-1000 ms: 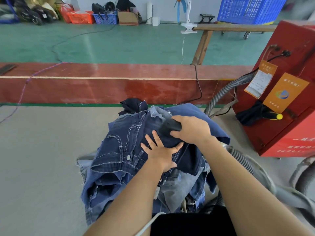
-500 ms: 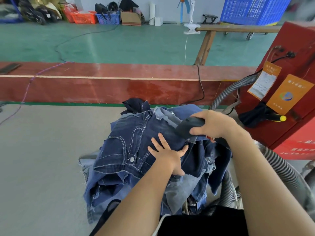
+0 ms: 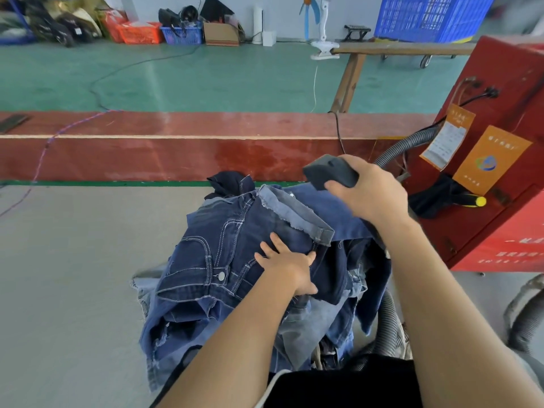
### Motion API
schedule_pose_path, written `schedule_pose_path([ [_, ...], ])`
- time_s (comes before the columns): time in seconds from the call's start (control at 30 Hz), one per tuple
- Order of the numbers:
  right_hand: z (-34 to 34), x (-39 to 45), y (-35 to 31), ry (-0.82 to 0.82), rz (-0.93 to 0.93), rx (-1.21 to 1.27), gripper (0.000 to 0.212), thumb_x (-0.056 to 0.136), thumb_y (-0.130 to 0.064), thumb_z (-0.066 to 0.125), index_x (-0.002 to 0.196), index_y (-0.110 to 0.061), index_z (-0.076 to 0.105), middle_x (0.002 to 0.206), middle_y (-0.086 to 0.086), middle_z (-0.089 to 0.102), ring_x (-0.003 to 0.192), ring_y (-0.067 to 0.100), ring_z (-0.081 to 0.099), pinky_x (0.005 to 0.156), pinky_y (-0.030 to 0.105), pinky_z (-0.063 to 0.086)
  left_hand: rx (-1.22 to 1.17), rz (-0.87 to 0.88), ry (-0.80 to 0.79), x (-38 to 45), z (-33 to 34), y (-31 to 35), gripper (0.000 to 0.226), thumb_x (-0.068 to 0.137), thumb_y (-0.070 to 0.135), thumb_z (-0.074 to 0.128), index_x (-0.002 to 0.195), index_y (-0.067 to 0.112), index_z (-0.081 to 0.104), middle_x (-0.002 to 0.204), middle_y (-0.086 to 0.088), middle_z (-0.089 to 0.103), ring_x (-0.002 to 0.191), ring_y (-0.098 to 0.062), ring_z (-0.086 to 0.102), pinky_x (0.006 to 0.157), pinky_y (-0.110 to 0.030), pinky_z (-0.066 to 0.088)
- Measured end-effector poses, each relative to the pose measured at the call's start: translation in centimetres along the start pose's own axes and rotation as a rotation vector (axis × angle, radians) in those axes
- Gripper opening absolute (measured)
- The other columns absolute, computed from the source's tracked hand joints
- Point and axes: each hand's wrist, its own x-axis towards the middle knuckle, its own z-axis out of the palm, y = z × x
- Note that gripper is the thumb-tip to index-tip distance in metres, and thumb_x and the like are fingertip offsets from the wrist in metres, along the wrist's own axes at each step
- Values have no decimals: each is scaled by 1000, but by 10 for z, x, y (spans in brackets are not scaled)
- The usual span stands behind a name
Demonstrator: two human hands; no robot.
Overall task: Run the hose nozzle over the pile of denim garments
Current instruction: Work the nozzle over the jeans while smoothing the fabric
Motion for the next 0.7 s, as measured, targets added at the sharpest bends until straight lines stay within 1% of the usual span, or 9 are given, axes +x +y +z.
schedule_pose_path([
  [0.13, -7, -5, 7, -18, 24, -43, 47, 83, -46, 63, 129, -40, 52, 105, -5, 67, 92, 25, 61, 67, 31, 40, -42, -26, 27, -8, -2, 11, 68, 91, 44, 61, 147, 16, 35, 156, -31, -10, 144, -49, 1, 116, -58, 9],
  [0.2, -7, -6, 6, -53, 27, -56, 48, 83, -46, 63, 129, -41, 52, 105, -6, 67, 88, 22, 58, 68, 30, 40, -50, -37, 103, -10, -5, 12, 55, 92, 42, 60, 131, 6, 48, 153, -30, 18, 140, -44, 24, 114, -53, 20],
  [0.3, -7, -7, 2, -89, 26, -52, 46, 83, -47, 63, 128, -42, 52, 97, -8, 65, 78, 19, 56, 65, 30, 41, -105, 7, 249, -10, -6, 11, 30, 95, 33, 58, 111, 7, 57, 127, -15, 56, 118, -32, 52, 104, -45, 37],
  [0.37, -7, -9, 0, -108, 19, -40, 45, 83, -47, 62, 126, -42, 52, 90, -10, 64, 73, 19, 60, 64, 29, 44, -151, 7, 383, -10, -6, 10, 15, 96, 23, 57, 104, 11, 60, 118, -11, 62, 109, -29, 59, 92, -37, 44],
  [0.43, -7, -9, -2, -115, 11, -26, 44, 83, -47, 62, 125, -42, 53, 87, -10, 64, 71, 19, 62, 64, 29, 46, -191, -17, 571, -7, -9, 8, 18, 98, 17, 51, 111, 10, 60, 117, -11, 63, 107, -29, 62, 78, -31, 43],
  [0.47, -8, -9, -2, -114, 11, -22, 44, 83, -47, 62, 126, -42, 53, 86, -9, 64, 70, 20, 62, 65, 29, 46, -207, -15, 654, -4, -10, 5, 22, 99, 18, 47, 117, 9, 56, 120, -12, 62, 109, -29, 61, 79, -32, 43],
  [0.53, -10, -8, -1, -108, 12, -24, 45, 83, -46, 62, 127, -42, 53, 86, -9, 64, 71, 21, 62, 66, 30, 48, -163, 43, 703, 5, -7, 0, 41, 102, 28, 41, 137, 7, 39, 141, -14, 47, 130, -30, 45, 103, -39, 35],
  [0.6, -12, -8, 0, -100, 12, -35, 46, 84, -46, 62, 128, -41, 52, 87, -9, 64, 72, 20, 62, 66, 30, 48, -116, 118, 502, 11, 3, -5, 75, 99, 48, 41, 152, 5, 9, 161, -12, 6, 149, -27, 5, 116, -54, 5],
  [0.7, -15, -8, 1, -102, 2, -63, 45, 84, -45, 64, 127, -40, 53, 87, -10, 62, 73, 19, 60, 64, 30, 44, -146, 175, 199, 13, 14, -2, 108, 88, 67, 47, 151, 5, -17, 157, -8, -28, 146, -24, -22, 114, -62, -5],
])
